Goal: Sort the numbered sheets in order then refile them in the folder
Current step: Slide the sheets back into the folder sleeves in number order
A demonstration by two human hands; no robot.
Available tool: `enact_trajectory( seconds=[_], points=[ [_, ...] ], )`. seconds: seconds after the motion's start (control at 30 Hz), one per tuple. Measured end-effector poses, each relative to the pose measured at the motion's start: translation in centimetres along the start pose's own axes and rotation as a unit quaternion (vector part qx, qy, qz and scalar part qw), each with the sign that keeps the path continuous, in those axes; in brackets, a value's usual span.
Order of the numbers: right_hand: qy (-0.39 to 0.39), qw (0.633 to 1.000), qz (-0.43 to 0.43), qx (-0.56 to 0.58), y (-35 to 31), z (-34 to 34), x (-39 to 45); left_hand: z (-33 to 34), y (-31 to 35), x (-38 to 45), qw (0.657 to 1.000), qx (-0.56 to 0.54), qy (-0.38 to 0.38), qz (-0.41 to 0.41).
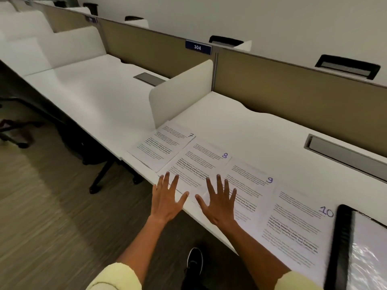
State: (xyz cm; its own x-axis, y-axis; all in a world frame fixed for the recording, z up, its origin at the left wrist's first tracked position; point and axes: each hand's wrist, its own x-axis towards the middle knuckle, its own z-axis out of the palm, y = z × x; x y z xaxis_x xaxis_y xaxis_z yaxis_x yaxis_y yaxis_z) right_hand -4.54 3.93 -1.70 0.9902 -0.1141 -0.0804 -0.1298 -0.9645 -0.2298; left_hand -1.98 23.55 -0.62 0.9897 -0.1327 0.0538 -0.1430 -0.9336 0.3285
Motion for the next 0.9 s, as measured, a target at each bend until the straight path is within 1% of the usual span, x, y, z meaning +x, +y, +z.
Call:
enact_trajectory(
  seconds=[0.03,0.1,0.27,0.4,0.57,0.73,0.9],
  points=[
    [-0.018,1.000,-0.003,0.005,-0.8,0.2,1.2,0.1,-0.7,0.9,1.000,0.002,-0.003,-0.007],
    [-0.025,1.000,-0.008,0.009,-2.3,0.8,3.9,0.1,-2.1,2.7,1.000,0.008,-0.010,-0.014],
    [-0.019,0.999,-0.040,0.027,-5.7,1.8,10.6,0.1,-5.7,7.9,0.998,0.041,-0.025,-0.027],
    [-0.017,0.999,-0.036,0.037,-7.6,2.3,14.7,0.6,-8.4,11.2,0.996,0.077,-0.029,-0.036],
    [-0.040,0.998,-0.021,0.040,-9.8,3.4,18.3,0.9,-10.8,14.6,0.995,0.086,-0.032,-0.046],
    [-0.055,0.998,-0.016,0.038,-11.7,5.0,20.8,1.5,-13.3,17.8,0.997,0.068,-0.036,-0.022],
    [-0.067,0.996,0.026,0.045,-13.6,5.7,23.1,1.7,-16.2,21.7,0.997,0.054,-0.046,0.042]
  ],
)
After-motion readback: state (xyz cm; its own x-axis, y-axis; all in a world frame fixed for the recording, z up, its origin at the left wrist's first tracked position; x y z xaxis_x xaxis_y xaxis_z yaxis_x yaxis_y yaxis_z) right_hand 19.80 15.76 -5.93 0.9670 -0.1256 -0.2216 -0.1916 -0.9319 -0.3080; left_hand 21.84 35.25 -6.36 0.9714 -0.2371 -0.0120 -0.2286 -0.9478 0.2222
